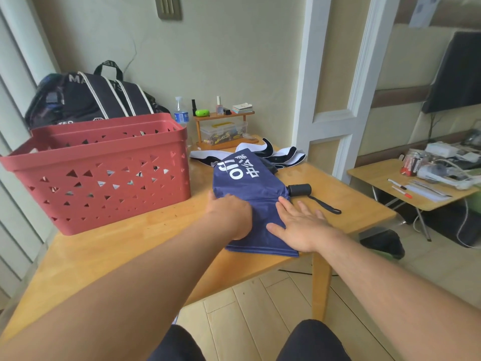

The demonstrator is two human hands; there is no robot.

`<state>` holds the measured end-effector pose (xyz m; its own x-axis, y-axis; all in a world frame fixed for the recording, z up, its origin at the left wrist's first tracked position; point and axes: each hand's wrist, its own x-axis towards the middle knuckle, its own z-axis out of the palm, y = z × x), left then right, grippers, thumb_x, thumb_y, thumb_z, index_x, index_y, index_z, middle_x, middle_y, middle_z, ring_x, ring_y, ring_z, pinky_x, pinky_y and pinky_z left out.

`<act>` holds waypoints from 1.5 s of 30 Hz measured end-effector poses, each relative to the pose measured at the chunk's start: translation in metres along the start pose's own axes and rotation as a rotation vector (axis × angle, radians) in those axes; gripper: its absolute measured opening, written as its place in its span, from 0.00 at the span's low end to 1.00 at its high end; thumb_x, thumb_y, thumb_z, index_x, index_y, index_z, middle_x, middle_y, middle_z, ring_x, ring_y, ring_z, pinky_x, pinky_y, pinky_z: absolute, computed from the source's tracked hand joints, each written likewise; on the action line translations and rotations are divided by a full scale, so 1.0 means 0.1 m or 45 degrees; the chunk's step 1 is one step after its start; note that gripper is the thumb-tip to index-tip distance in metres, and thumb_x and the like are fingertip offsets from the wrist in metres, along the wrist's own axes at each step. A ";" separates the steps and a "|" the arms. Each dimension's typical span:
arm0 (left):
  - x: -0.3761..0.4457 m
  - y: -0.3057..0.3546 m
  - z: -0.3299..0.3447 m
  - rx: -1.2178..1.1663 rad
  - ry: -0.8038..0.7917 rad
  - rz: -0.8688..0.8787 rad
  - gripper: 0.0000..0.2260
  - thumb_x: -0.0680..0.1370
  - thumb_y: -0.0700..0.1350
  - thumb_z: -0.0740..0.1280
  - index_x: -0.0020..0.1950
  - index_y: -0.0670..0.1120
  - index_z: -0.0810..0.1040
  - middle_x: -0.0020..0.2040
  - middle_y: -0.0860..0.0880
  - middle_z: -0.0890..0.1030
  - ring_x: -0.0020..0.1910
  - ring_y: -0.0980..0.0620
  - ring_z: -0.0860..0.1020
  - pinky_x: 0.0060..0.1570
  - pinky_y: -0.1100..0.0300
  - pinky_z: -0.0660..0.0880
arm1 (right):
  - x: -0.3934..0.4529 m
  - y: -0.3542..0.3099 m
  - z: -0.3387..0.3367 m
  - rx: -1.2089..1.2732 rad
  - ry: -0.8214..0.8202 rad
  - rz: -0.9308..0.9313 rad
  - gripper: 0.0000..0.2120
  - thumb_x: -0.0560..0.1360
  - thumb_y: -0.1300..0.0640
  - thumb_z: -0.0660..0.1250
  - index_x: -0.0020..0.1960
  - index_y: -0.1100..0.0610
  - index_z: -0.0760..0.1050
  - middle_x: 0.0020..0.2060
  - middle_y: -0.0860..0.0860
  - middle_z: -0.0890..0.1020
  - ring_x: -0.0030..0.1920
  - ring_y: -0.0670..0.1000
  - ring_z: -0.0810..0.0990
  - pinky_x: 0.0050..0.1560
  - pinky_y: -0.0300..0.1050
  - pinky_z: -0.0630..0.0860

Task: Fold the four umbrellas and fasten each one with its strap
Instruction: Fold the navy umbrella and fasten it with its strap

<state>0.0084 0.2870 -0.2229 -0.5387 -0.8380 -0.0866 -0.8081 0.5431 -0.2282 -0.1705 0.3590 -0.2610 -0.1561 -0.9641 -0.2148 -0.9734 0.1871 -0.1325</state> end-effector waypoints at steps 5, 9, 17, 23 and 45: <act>-0.03 -0.12 0.37 -0.271 -0.040 0.298 0.30 0.86 0.63 0.45 0.86 0.53 0.44 0.85 0.56 0.42 0.84 0.52 0.39 0.81 0.41 0.40 | 0.00 0.02 0.01 0.014 0.006 0.005 0.37 0.82 0.29 0.41 0.84 0.44 0.36 0.80 0.37 0.33 0.83 0.53 0.36 0.81 0.63 0.40; -0.11 -0.42 0.58 -0.343 -0.071 0.205 0.37 0.80 0.74 0.44 0.85 0.59 0.39 0.83 0.61 0.36 0.83 0.53 0.35 0.81 0.40 0.37 | 0.01 0.02 0.02 -0.006 0.007 -0.009 0.41 0.79 0.25 0.41 0.84 0.45 0.36 0.81 0.37 0.33 0.83 0.53 0.36 0.81 0.62 0.41; 0.11 -0.61 0.34 -0.582 0.175 0.173 0.21 0.83 0.65 0.58 0.70 0.58 0.78 0.73 0.56 0.76 0.75 0.50 0.72 0.70 0.51 0.70 | 0.05 0.05 0.08 -0.024 0.053 -0.022 0.42 0.78 0.25 0.41 0.84 0.44 0.36 0.80 0.36 0.32 0.83 0.53 0.37 0.81 0.62 0.41; 0.51 -0.75 0.09 -0.909 0.493 -0.294 0.24 0.80 0.55 0.67 0.76 0.57 0.70 0.69 0.41 0.75 0.70 0.38 0.70 0.71 0.47 0.68 | 0.10 0.09 0.12 -0.016 0.075 -0.037 0.42 0.76 0.23 0.39 0.83 0.42 0.35 0.79 0.34 0.31 0.83 0.52 0.37 0.81 0.62 0.42; 0.26 -0.66 -0.01 -1.915 0.766 -0.181 0.23 0.76 0.42 0.78 0.66 0.59 0.77 0.49 0.49 0.84 0.46 0.53 0.83 0.47 0.61 0.79 | 0.03 0.19 0.12 0.267 0.382 -0.173 0.37 0.77 0.29 0.59 0.82 0.41 0.58 0.82 0.35 0.46 0.82 0.44 0.46 0.79 0.61 0.56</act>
<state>0.0479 0.2295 -0.2091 -0.1618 -0.9386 0.3046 -0.1525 0.3288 0.9320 -0.1879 0.3617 -0.2757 -0.1008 -0.9892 0.1066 -0.9380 0.0588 -0.3416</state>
